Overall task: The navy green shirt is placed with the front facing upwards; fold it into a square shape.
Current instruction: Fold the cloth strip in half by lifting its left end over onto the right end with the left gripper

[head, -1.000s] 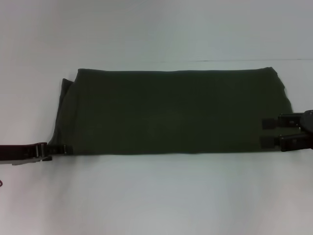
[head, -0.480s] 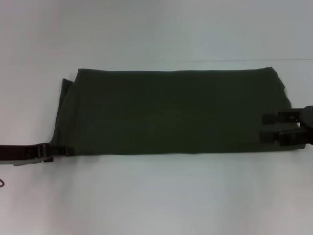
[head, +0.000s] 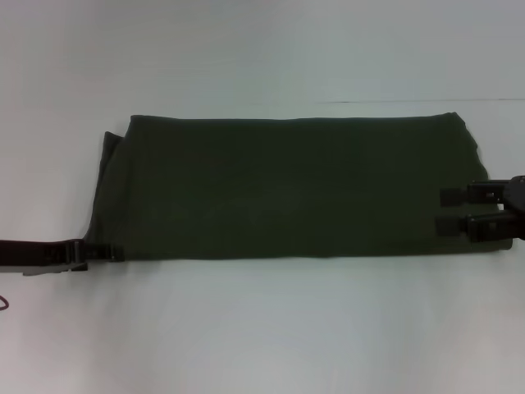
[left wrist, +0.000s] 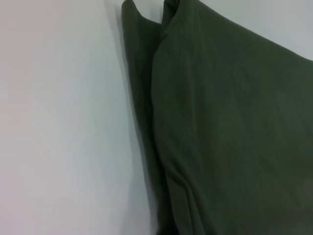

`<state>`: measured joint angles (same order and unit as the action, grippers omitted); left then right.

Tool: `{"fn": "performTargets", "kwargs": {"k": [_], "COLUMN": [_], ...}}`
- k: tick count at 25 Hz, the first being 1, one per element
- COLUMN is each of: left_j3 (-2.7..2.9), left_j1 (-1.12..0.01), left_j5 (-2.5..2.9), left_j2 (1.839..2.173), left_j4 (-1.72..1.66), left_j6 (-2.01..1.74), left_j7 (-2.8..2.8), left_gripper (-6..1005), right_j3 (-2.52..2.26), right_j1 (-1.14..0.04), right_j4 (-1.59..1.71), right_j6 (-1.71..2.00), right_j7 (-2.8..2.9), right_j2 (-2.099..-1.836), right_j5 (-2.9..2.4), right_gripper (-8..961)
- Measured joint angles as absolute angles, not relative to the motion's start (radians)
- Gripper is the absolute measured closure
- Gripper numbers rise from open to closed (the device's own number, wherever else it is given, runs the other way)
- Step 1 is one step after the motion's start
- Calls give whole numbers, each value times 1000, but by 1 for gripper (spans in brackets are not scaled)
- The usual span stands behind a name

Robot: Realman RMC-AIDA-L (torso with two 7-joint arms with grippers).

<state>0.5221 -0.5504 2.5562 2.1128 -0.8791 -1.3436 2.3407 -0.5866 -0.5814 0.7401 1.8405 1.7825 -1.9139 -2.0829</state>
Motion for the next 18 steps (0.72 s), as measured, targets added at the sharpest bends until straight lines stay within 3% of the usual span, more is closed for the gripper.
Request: {"fn": "performTargets", "kwargs": {"k": [18], "left_j3": [523], "left_j1": [-585], "left_j5": [2559], "left_j2": [2104], "left_j4": [-866], "left_j6": [-1312], "left_j7": [2343], "left_gripper": [215], "right_j3": [-570], "right_j1": [-585], "right_j4": [742], "right_j6": [1840], "right_j7": [1782], "right_j2": [-1914], "right_j5": [-2083], "right_gripper": [37]}}
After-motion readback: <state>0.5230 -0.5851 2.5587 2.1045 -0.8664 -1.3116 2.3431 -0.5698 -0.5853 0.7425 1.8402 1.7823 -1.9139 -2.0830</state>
